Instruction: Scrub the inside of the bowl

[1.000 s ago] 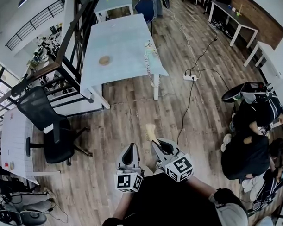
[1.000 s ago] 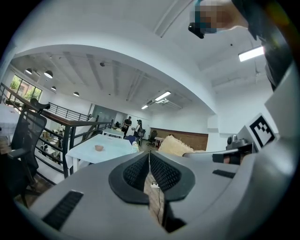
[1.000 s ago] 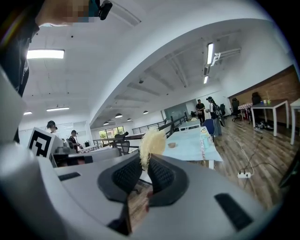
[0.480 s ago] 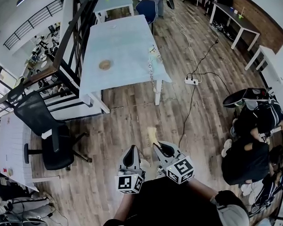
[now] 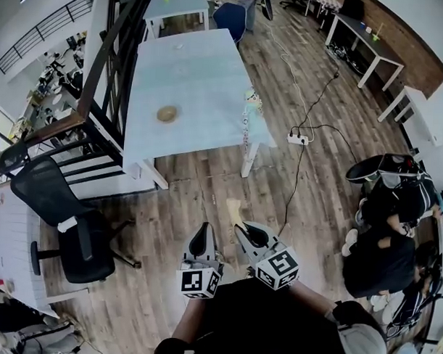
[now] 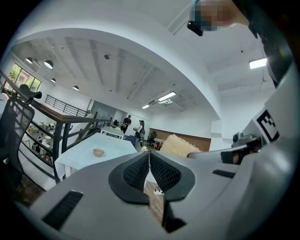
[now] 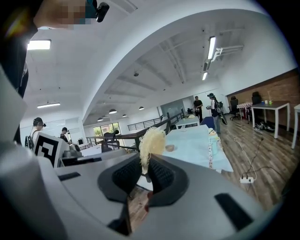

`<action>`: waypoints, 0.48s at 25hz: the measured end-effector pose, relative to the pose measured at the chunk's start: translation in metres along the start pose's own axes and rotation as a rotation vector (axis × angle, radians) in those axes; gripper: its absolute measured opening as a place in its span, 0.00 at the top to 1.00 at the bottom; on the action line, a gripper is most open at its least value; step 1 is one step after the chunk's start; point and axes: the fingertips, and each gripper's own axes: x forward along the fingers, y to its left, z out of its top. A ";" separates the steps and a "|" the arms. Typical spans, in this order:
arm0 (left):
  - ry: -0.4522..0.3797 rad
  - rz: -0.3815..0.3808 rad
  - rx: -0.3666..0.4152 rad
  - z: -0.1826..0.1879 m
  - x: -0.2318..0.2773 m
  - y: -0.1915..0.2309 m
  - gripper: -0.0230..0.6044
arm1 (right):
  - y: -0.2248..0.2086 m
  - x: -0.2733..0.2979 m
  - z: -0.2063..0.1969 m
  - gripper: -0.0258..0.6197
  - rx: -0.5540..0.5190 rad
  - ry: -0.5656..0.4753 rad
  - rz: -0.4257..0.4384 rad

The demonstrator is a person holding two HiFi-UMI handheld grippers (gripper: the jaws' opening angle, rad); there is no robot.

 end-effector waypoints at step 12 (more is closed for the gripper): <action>0.022 0.031 -0.005 0.014 0.025 0.084 0.93 | 0.014 0.081 0.011 0.89 -0.010 0.025 0.015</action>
